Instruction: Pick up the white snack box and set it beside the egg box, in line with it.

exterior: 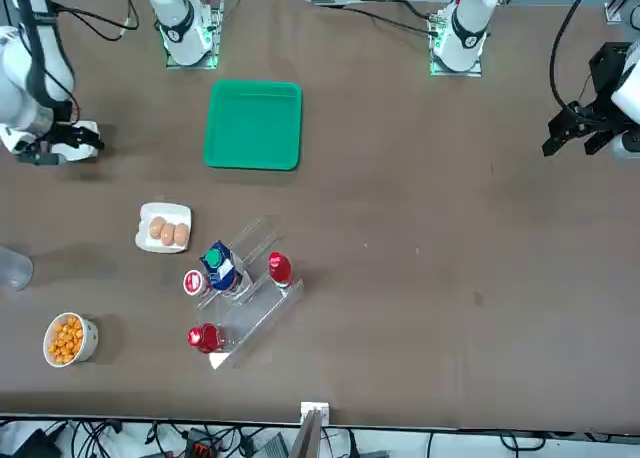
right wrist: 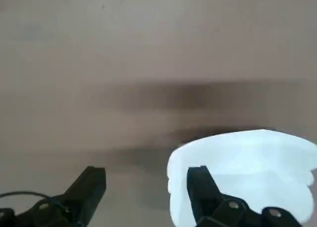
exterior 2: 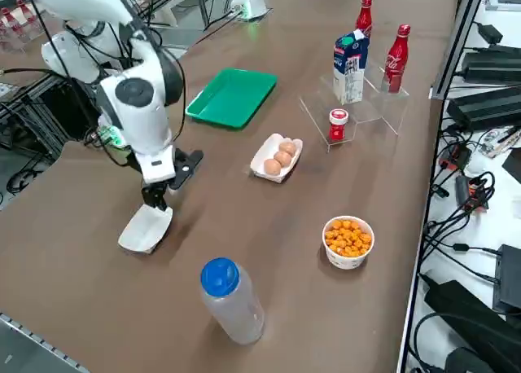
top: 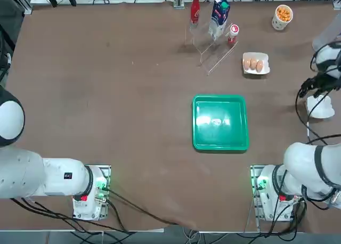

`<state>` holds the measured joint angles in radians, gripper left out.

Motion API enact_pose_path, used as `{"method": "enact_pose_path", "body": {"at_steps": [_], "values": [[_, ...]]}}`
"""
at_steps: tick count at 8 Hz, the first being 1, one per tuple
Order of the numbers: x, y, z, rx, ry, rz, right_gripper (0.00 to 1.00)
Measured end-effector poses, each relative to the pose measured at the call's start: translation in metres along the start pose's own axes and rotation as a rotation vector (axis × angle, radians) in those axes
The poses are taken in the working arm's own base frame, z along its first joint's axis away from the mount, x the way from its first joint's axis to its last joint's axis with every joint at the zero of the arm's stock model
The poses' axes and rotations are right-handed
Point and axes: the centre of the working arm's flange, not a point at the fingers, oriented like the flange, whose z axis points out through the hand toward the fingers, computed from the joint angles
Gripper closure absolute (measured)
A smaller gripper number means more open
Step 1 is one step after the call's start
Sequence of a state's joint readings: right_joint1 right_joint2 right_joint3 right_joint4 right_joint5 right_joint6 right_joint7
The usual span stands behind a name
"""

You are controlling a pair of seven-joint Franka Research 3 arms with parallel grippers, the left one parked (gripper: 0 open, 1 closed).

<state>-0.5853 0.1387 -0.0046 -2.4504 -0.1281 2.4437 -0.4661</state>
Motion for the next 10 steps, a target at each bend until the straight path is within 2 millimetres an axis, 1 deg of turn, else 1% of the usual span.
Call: {"method": "enact_pose_path", "body": {"at_steps": [1, 2, 3, 4, 6, 7, 9, 10], "values": [[-0.007, 0.01, 0.006, 0.006, 0.001, -0.006, 0.0], [-0.013, 0.019, 0.008, 0.009, 0.002, -0.001, 0.0], [-0.018, 0.021, 0.011, 0.009, 0.007, 0.006, 0.0], [-0.021, 0.02, 0.017, 0.007, 0.016, 0.007, 0.0], [-0.021, 0.017, 0.031, 0.008, 0.024, 0.004, 0.08], [-0.021, 0.016, 0.034, 0.008, 0.025, 0.003, 0.16], [-0.02, 0.017, 0.035, 0.008, 0.026, 0.003, 0.56], [-0.021, 0.017, 0.035, 0.008, 0.026, 0.003, 0.75]]}}
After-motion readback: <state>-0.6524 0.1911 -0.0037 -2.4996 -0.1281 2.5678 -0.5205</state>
